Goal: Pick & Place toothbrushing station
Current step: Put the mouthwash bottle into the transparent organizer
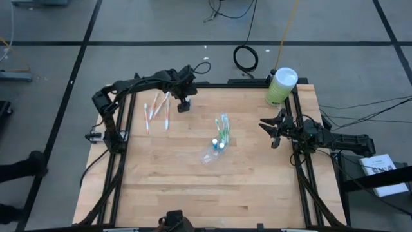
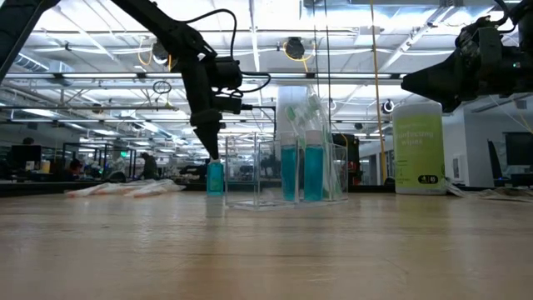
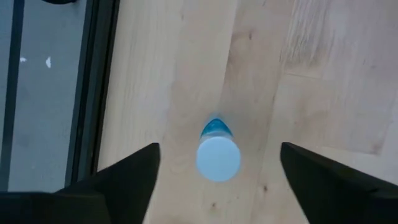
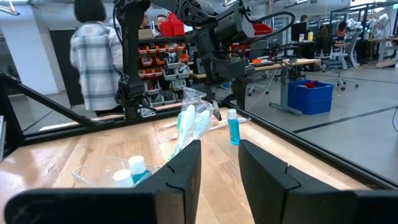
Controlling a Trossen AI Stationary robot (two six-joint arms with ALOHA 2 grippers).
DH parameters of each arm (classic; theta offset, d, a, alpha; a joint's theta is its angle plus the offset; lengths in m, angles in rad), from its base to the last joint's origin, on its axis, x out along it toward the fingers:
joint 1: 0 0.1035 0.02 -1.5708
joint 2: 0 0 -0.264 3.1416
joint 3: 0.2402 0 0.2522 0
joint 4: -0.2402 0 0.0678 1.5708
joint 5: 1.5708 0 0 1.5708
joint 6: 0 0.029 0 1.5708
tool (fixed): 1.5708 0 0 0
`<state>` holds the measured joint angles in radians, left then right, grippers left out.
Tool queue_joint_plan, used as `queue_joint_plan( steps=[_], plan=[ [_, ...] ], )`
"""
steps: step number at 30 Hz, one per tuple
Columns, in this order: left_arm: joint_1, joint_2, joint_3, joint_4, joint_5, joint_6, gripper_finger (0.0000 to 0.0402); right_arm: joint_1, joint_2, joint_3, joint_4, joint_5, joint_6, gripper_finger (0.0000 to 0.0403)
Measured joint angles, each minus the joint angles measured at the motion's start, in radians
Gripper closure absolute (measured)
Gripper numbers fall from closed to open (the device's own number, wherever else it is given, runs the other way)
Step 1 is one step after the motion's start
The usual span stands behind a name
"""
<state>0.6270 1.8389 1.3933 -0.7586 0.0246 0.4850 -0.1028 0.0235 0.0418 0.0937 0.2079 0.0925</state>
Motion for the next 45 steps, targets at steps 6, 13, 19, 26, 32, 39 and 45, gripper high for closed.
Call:
queue_joint_plan(
  steps=[6,13,19,26,32,39,45],
  plan=[
    [0.0,0.0,0.0,0.0,0.0,0.01,0.015,0.0,0.0,0.0,0.0,0.0,0.0,0.0305],
    [-0.001,0.0,0.0,0.001,-0.001,0.035,0.0195,0.0,0.0,0.0,0.0,0.0,0.0,0.0305],
    [-0.001,0.0,0.0,0.004,0.0,0.036,0.0203,0.0,0.0,0.0,0.0,0.0,0.0,0.0305],
    [-0.001,-0.001,0.0,0.008,0.0,0.033,0.0204,0.0,0.0,0.0,0.0,0.0,0.0,0.0305],
    [-0.008,0.028,0.0,0.008,0.001,0.026,0.0204,0.0,0.0,0.0,0.0,0.0,0.0,0.0305],
    [-0.01,0.048,-0.002,0.008,-0.005,0.029,0.0204,0.0,0.0,0.0,0.0,0.0,0.0,0.0305],
    [-0.01,0.041,-0.002,0.007,-0.008,0.04,0.0204,0.0,0.0,0.0,0.0,0.0,0.0,0.0305]
  ],
)
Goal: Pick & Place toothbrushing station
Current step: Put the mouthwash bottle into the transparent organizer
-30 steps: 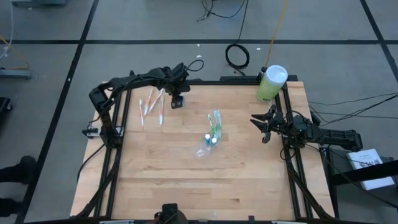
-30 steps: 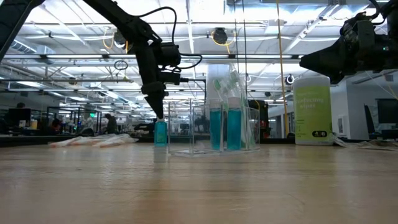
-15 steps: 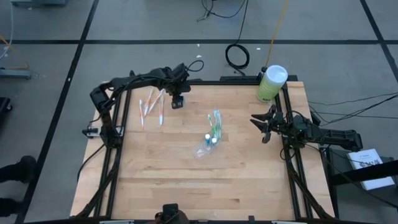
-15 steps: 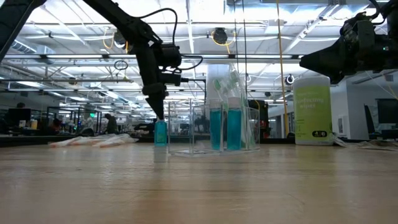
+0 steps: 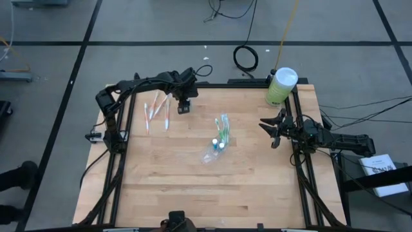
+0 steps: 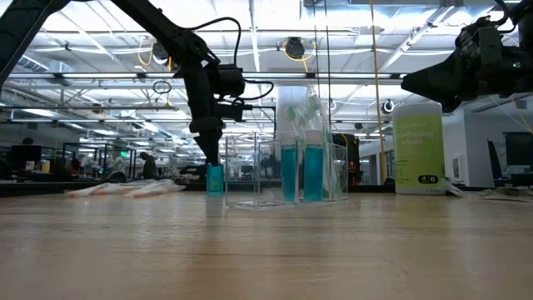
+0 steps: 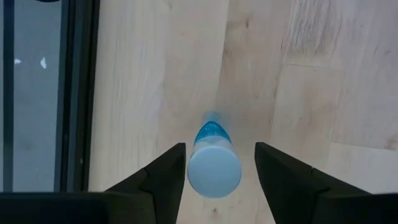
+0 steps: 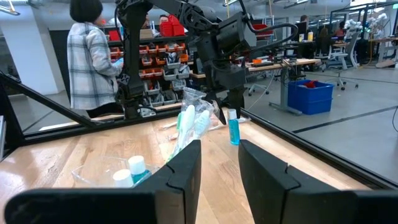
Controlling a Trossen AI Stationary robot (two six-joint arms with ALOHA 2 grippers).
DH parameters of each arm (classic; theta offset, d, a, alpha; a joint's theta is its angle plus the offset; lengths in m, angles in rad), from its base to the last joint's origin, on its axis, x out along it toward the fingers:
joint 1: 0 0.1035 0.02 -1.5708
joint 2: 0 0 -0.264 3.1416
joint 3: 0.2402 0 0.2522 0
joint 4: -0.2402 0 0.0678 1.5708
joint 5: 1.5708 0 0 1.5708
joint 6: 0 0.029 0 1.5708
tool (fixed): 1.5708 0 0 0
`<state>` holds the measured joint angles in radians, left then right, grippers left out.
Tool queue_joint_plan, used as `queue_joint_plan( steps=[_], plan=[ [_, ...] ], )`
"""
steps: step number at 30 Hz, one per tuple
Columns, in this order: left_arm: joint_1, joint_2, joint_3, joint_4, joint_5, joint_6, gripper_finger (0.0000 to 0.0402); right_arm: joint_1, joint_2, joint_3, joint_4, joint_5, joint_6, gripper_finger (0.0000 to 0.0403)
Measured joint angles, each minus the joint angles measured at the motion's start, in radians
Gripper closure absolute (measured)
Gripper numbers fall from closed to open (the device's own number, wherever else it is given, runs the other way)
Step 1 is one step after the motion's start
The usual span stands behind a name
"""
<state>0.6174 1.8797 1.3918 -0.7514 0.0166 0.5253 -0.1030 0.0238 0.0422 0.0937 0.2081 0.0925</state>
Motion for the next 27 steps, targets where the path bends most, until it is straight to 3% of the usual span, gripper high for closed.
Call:
queue_joint_plan(
  steps=[18,27],
  plan=[
    [-0.004,0.0,0.0,0.006,-0.052,0.04,0.0206,0.0,0.0,0.001,0.0,0.0,0.0,0.0305],
    [-0.005,0.0,0.0,0.014,0.008,0.04,0.0259,0.0,0.0,0.001,0.0,0.0,0.0,0.0305]
  ],
)
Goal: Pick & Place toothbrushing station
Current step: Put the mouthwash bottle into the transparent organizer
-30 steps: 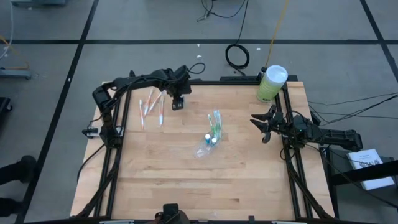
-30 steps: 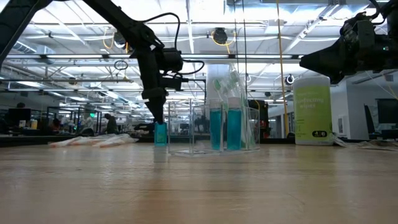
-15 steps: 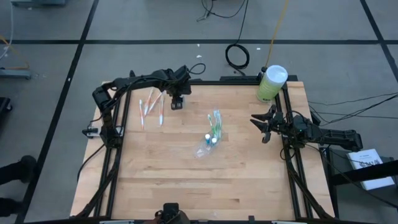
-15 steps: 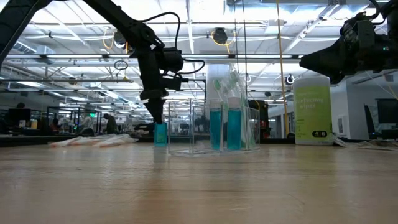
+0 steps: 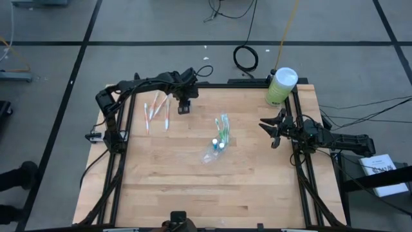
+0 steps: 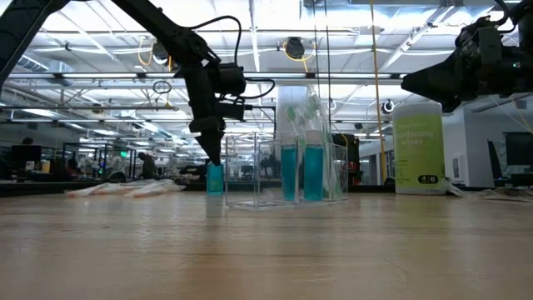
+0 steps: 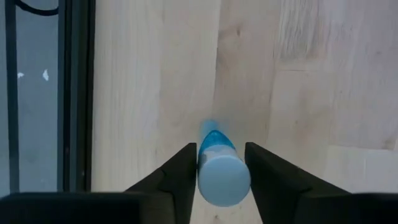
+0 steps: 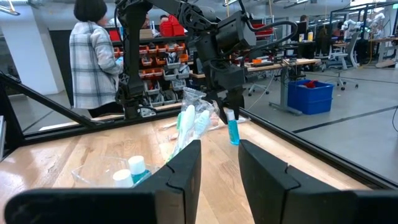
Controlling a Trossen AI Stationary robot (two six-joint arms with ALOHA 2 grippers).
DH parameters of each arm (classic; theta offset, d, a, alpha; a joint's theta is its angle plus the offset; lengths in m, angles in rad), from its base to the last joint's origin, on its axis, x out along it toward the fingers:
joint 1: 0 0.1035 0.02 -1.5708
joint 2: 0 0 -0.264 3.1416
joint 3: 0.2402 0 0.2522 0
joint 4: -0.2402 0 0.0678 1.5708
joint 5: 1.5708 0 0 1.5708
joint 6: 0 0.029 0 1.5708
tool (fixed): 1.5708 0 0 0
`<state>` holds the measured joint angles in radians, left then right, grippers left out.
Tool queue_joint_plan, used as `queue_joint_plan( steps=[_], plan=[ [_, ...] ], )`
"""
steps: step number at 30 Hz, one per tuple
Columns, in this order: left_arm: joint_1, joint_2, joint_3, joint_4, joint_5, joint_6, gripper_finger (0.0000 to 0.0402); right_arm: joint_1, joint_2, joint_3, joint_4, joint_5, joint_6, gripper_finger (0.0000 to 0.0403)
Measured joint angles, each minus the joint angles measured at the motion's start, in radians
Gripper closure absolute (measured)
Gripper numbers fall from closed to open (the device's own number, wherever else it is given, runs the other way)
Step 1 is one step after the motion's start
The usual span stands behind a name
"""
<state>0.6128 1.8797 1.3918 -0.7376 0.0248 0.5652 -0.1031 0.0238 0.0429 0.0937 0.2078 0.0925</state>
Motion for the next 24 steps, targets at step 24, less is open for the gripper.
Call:
queue_joint_plan(
  steps=[24],
  plan=[
    [-0.032,-0.01,0.001,-0.016,-0.037,-0.069,0.0288,0.0,0.0,-0.001,0.0,0.0,0.0,0.0305]
  ],
)
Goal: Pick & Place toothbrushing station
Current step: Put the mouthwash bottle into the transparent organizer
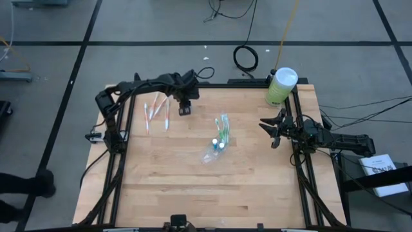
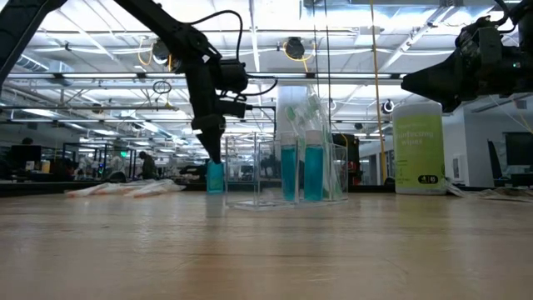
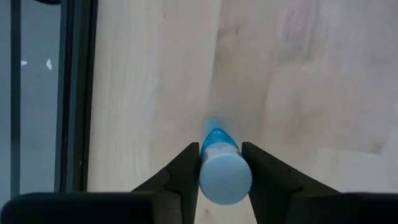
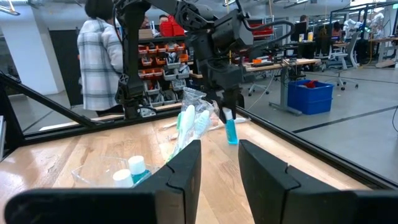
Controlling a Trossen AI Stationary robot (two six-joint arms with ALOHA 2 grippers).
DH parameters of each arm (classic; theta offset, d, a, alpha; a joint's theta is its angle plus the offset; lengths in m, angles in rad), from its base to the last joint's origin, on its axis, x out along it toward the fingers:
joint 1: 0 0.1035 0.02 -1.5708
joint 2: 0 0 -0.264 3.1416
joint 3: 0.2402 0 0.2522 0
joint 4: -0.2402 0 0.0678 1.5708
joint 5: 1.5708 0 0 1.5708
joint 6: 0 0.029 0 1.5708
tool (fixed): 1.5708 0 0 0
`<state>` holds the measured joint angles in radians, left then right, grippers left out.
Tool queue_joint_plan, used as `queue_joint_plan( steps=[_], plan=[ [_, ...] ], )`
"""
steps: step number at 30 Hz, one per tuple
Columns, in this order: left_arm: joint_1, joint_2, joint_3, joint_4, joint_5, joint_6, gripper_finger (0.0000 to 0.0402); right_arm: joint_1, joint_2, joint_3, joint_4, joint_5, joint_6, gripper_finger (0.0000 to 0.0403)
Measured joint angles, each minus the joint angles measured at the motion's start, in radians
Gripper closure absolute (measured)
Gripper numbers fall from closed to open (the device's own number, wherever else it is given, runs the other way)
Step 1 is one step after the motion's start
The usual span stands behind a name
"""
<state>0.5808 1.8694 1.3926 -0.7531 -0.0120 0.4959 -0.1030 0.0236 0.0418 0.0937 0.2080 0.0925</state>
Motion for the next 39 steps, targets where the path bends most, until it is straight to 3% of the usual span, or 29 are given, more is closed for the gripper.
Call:
queue_joint_plan(
  steps=[10,27,39],
  plan=[
    [-0.077,-0.087,0.002,-0.027,-0.004,-0.015,0.0288,0.0,0.0,0.0,0.001,0.0,0.0,0.0305],
    [-0.246,-0.351,0.002,-0.03,0.011,-0.249,0.0288,0.0,0.001,0.0,0.0,0.0,0.0,0.0305],
    [-0.408,-0.486,0.002,-0.028,0.011,-0.313,0.0288,0.0,0.001,0.0,0.0,0.0,0.0,0.0305]
  ],
)
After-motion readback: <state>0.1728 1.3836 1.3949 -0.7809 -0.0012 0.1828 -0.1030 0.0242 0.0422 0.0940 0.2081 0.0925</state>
